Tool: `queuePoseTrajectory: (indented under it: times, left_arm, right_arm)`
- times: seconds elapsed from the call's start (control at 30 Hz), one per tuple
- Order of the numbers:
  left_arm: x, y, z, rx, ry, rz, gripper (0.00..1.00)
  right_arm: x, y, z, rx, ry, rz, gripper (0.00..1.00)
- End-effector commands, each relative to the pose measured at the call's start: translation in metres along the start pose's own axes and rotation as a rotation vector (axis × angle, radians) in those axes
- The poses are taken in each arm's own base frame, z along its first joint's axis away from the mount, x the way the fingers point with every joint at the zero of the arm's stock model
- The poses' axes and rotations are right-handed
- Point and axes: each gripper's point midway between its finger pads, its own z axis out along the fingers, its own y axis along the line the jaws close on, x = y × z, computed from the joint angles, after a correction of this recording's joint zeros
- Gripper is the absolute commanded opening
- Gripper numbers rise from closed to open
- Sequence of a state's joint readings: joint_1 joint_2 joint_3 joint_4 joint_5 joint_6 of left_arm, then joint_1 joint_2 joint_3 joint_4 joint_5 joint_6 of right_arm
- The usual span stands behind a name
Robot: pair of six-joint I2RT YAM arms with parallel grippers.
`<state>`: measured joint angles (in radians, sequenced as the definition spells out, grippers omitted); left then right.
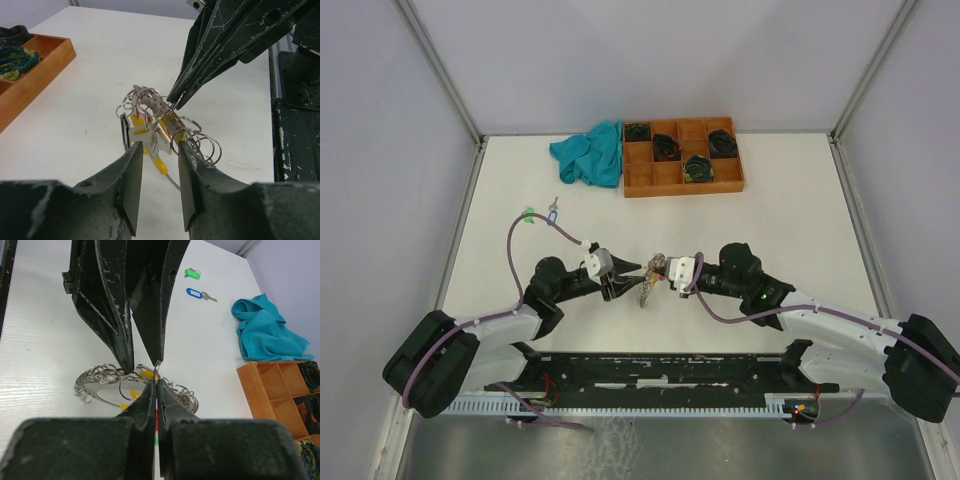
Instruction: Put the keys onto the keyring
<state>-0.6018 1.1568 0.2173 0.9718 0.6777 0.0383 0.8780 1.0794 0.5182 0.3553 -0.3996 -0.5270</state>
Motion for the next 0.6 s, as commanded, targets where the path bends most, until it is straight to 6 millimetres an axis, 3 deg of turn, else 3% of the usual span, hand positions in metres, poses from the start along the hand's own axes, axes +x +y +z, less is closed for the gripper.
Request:
queuePoseTrajectory:
  times: [0.0, 0.17, 0.3, 0.57]
  left_arm:
    - [-0.019, 0.01, -0.005, -0.075, -0.078, 0.01, 0.42]
    - [-0.025, 0.016, -0.012, -0.125, -0.107, 0.034, 0.42]
    - [-0.041, 0.011, -0.019, -0.123, -0.167, 0.093, 0.4]
    - [-0.058, 0.01, -0.013, -0.09, -0.199, 0.135, 0.37]
  right_arm:
    - [-0.033, -0.021, -0.003, 0.065, -0.132, -0.015, 0.01]
    - [-0.031, -0.024, -0.004, 0.076, -0.134, -0.002, 0.01]
    - [-0.03, -0.023, -0.004, 0.065, -0.13, 0.003, 0.01]
    - [-0.03, -0.017, -0.002, 0.026, -0.133, -0.008, 0.01]
